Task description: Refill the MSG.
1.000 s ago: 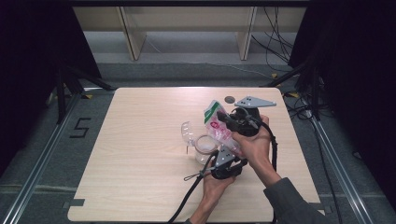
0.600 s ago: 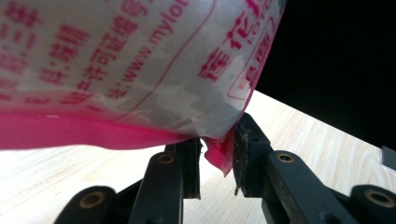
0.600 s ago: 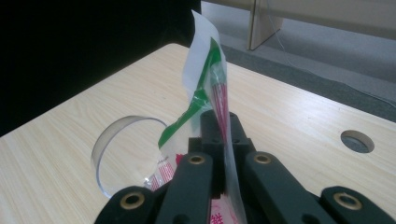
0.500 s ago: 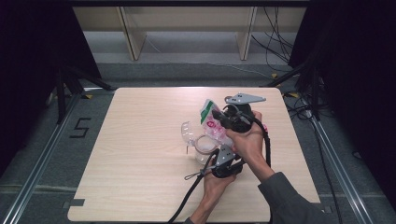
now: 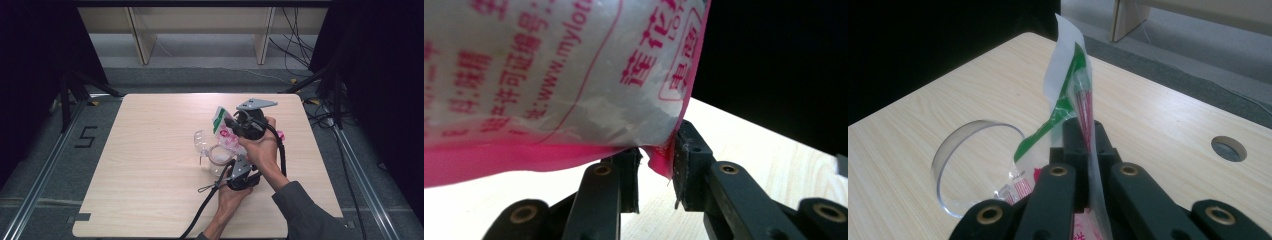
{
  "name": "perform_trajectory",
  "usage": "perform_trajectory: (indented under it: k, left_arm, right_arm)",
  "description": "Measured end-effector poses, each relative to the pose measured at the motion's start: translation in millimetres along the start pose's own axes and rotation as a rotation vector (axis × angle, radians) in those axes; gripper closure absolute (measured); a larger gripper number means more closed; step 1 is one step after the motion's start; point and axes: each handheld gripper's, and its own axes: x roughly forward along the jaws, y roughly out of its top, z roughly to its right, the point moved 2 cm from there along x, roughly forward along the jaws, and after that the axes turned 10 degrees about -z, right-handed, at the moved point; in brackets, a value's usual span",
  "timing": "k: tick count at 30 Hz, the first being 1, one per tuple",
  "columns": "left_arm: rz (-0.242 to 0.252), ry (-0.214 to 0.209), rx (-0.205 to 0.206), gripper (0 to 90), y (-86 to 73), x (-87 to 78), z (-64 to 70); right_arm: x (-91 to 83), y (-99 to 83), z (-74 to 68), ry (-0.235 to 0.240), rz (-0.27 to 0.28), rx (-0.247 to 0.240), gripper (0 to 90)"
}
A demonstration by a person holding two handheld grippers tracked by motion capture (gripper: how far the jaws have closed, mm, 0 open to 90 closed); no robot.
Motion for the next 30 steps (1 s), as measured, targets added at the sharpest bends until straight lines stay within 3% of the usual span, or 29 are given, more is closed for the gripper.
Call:
perform_trajectory:
  k: [1, 4, 5, 6, 10, 13, 15, 16, 19, 22, 23, 24, 30]
  left_arm:
    - [-0.004, 0.011, 0.002, 74.3, -0.4, 0.3, -0.5]
    - [0.018, -0.014, -0.008, 74.3, -0.2, 1.9, -0.7]
    - [0.02, -0.011, -0.014, 74.3, -0.1, 2.0, -0.7]
    - [0.022, -0.012, -0.013, 74.3, 0.0, 1.9, -1.0]
    - [0.03, -0.013, -0.014, 74.5, 1.0, 1.9, -2.4]
    - [0.054, -0.033, -0.037, 74.8, 2.4, 2.3, -2.7]
    - [0.055, -0.034, -0.032, 75.0, 3.1, 1.7, -3.6]
    - [0.04, -0.029, -0.01, 75.0, 2.9, 0.8, -5.2]
    - [0.056, -0.029, -0.026, 75.1, 3.9, 0.2, -4.5]
    - [0.062, -0.034, -0.029, 75.2, 4.7, 0.0, -4.2]
    - [0.058, -0.038, -0.028, 75.2, 5.0, -0.3, -4.2]
    - [0.059, -0.041, -0.028, 75.2, 5.2, 0.2, -3.9]
    - [0.062, -0.054, -0.036, 75.3, 5.6, 2.0, -2.9]
  right_arm:
    - [1.8, 0.8, 2.3, -0.003, 0.009, -0.033, 90.0]
    - [3.0, 1.6, 0.1, -0.008, -0.012, -0.007, 90.0]
    - [4.0, 2.3, 2.2, -0.018, -0.008, -0.039, 90.0]
    - [5.3, 2.6, 0.1, -0.015, -0.002, -0.012, 90.0]
    - [6.9, 4.9, -0.6, -0.028, -0.019, -0.044, 90.0]
    - [8.6, 6.3, -4.6, -0.024, -0.025, -0.041, 90.0]
    - [9.2, 7.4, -5.8, -0.03, -0.028, -0.063, 90.0]
    - [10.6, 8.1, -7.9, -0.027, -0.019, -0.049, 90.0]
    - [11.7, 10.0, -9.7, -0.04, -0.046, -0.081, 90.0]
    - [13.8, 11.7, -12.0, -0.05, -0.043, -0.08, 90.0]
    - [15.2, 12.4, -10.9, -0.064, -0.033, -0.107, 90.0]
    - [14.2, 12.2, -12.2, -0.048, -0.062, -0.087, 90.0]
    - [17.2, 12.3, -11.5, -0.059, -0.073, -0.086, 90.0]
